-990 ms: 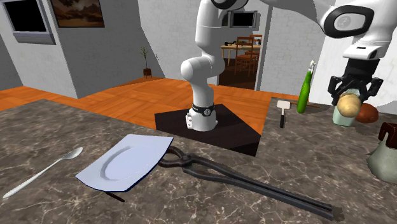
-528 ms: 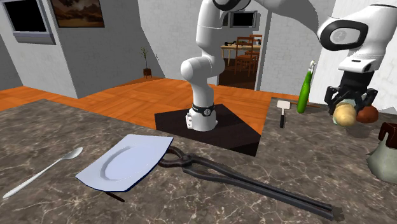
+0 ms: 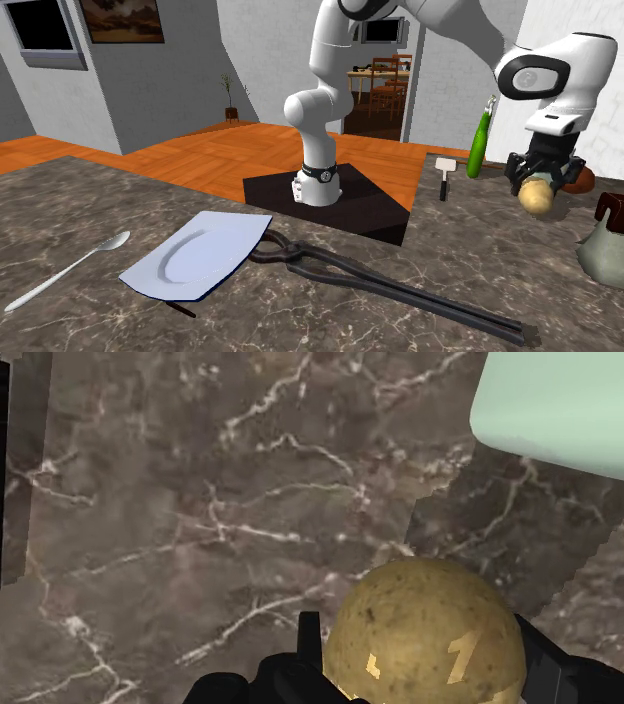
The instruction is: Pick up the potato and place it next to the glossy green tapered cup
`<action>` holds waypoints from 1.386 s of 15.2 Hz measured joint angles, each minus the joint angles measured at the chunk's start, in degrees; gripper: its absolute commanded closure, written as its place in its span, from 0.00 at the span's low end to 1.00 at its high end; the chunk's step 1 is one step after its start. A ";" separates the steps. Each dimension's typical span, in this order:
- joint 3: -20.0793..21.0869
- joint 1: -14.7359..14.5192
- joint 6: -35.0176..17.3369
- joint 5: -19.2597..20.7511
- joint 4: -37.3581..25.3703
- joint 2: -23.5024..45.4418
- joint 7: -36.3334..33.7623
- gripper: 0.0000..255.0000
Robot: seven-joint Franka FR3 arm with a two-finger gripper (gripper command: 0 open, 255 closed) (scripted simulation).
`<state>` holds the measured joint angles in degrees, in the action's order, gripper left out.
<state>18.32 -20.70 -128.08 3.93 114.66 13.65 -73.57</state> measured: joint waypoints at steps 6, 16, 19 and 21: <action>-0.08 -0.11 -1.07 0.31 0.38 0.72 -0.22 1.00; 0.06 0.14 0.91 -0.29 -0.36 -0.64 0.27 0.00; 0.32 0.31 4.32 -1.13 -1.86 -2.71 0.71 0.00; 0.34 0.34 5.11 -1.24 -2.42 -2.90 0.79 0.00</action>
<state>18.66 -20.36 -122.98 2.69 112.24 10.75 -72.79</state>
